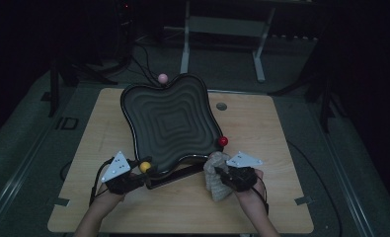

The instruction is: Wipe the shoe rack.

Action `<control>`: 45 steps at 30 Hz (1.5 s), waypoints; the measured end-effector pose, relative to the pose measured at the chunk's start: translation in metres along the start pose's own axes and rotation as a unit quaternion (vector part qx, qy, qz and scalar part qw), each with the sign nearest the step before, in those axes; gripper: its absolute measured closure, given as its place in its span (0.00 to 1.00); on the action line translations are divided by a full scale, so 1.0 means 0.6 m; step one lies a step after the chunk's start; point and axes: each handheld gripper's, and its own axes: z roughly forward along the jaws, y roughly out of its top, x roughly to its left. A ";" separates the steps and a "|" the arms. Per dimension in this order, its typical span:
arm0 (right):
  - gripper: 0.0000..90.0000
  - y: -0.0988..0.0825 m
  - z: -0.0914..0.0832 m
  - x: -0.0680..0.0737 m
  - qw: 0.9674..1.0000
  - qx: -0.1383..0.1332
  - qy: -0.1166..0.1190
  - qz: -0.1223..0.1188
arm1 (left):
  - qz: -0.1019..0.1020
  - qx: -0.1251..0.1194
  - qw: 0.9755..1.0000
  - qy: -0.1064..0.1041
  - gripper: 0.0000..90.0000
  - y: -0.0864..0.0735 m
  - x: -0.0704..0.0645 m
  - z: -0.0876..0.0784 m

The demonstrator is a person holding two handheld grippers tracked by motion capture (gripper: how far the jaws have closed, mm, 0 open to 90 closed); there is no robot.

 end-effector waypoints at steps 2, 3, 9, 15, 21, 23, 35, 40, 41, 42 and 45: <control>0.74 -0.001 0.000 -0.004 1.000 -0.001 -0.004 0.004 | 0.000 -0.001 1.000 0.000 0.66 0.000 0.000 0.000; 0.74 -0.004 0.003 -0.006 1.000 0.000 -0.005 0.006 | -0.001 -0.002 1.000 0.000 0.66 0.000 0.000 0.001; 0.74 -0.013 0.013 -0.019 1.000 0.017 -0.006 0.014 | 0.000 -0.001 1.000 -0.002 0.66 0.000 0.000 0.000; 0.74 -0.011 0.013 -0.040 0.999 0.007 -0.032 0.033 | -0.001 -0.001 1.000 -0.004 0.66 0.000 0.001 0.001; 0.74 -0.032 0.034 -0.026 0.999 0.034 -0.016 0.028 | -0.002 -0.004 1.000 -0.003 0.66 -0.001 0.001 0.001; 0.74 -0.038 0.045 -0.008 0.999 0.046 0.001 0.016 | -0.003 -0.005 1.000 -0.003 0.66 -0.002 0.001 0.001; 0.74 -0.017 0.090 0.025 0.999 0.048 0.008 -0.013 | 0.001 -0.001 1.000 -0.001 0.66 -0.001 0.000 0.000; 0.74 -0.027 0.123 0.021 0.999 0.052 -0.001 0.003 | 0.000 -0.002 1.000 -0.002 0.66 -0.001 0.000 0.000; 0.75 -0.029 0.125 0.024 0.999 0.051 0.000 0.005 | 0.001 -0.002 1.000 -0.003 0.66 -0.001 0.000 0.000; 0.75 -0.028 0.125 0.028 0.998 0.054 0.004 -0.007 | 0.000 -0.003 1.000 -0.002 0.66 -0.001 0.000 0.000; 0.75 -0.022 0.122 0.028 0.998 0.060 0.010 -0.018 | -0.001 0.000 1.000 -0.004 0.66 0.000 0.001 0.000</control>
